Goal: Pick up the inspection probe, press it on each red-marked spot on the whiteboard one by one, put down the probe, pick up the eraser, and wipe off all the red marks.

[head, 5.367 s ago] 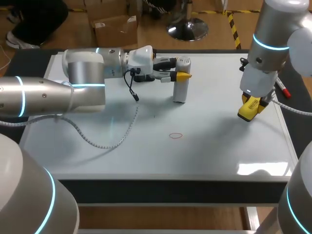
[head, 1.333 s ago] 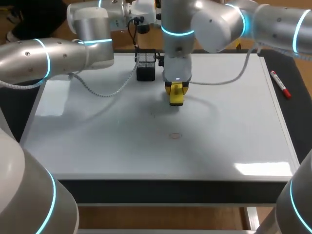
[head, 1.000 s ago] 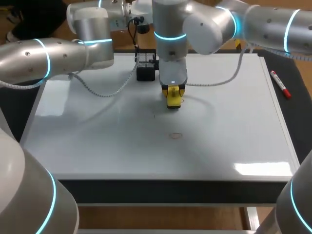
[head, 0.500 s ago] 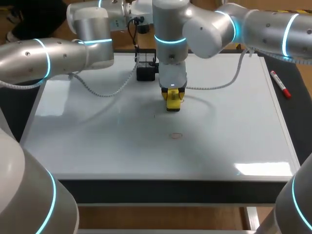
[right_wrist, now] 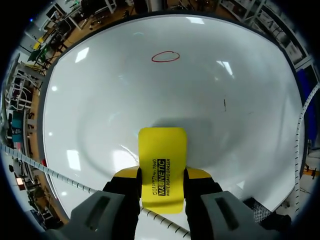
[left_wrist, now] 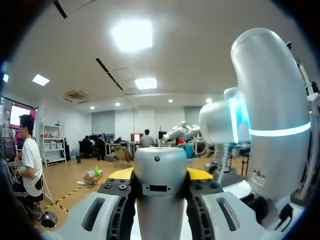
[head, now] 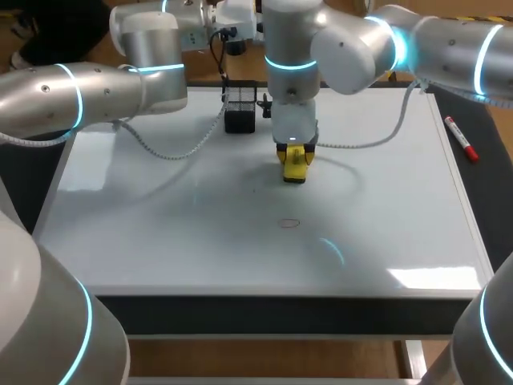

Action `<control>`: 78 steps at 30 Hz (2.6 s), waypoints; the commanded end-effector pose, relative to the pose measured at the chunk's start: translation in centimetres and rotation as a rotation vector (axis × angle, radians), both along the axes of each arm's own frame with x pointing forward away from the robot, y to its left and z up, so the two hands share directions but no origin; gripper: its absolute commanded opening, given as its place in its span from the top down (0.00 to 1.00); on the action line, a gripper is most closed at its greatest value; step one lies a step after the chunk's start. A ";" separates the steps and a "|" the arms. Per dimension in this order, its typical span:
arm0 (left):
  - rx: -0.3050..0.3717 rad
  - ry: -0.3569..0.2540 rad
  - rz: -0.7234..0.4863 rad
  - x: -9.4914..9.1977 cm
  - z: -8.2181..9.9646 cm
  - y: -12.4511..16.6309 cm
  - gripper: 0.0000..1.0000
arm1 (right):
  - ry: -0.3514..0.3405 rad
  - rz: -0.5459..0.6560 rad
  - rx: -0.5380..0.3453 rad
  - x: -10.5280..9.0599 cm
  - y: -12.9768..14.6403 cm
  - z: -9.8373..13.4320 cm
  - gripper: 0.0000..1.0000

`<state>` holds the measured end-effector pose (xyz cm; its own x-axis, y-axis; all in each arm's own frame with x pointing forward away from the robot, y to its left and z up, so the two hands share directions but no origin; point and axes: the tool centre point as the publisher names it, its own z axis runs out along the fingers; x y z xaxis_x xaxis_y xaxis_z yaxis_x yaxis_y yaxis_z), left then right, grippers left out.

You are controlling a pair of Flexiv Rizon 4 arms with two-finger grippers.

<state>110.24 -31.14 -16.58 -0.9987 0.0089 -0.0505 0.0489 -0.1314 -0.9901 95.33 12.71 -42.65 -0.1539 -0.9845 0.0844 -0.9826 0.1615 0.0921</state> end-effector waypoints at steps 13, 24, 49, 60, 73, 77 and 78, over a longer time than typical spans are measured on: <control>0.000 0.000 -0.002 0.1 0.1 0.0 1.00 | -0.007 -0.068 -0.003 -1.4 -4.0 0.4 1.00; 0.000 0.000 -0.002 0.1 0.1 0.0 1.00 | -0.047 -0.137 -0.021 -2.0 -7.4 3.2 1.00; 0.000 0.000 -0.002 0.1 0.1 0.0 1.00 | -0.095 -0.440 -0.004 -7.5 -19.5 6.1 1.00; 0.000 0.000 -0.002 0.1 0.1 0.0 1.00 | -0.094 -0.466 0.009 -8.3 -20.3 5.9 1.00; 0.000 0.000 -0.002 0.1 0.1 0.0 1.00 | -0.094 -0.466 0.009 -8.3 -20.3 5.9 1.00; 0.000 0.000 -0.002 0.1 0.1 0.0 1.00 | -0.094 -0.466 0.009 -8.3 -20.3 5.9 1.00; 0.000 0.000 -0.002 0.1 0.1 0.0 1.00 | -0.094 -0.466 0.009 -8.3 -20.3 5.9 1.00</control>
<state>110.25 -31.14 -16.58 -0.9987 0.0089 -0.0505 0.0489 -0.1314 -0.9901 87.03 -7.47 -36.81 -0.5877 -0.8081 0.0397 -0.8084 0.5885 0.0120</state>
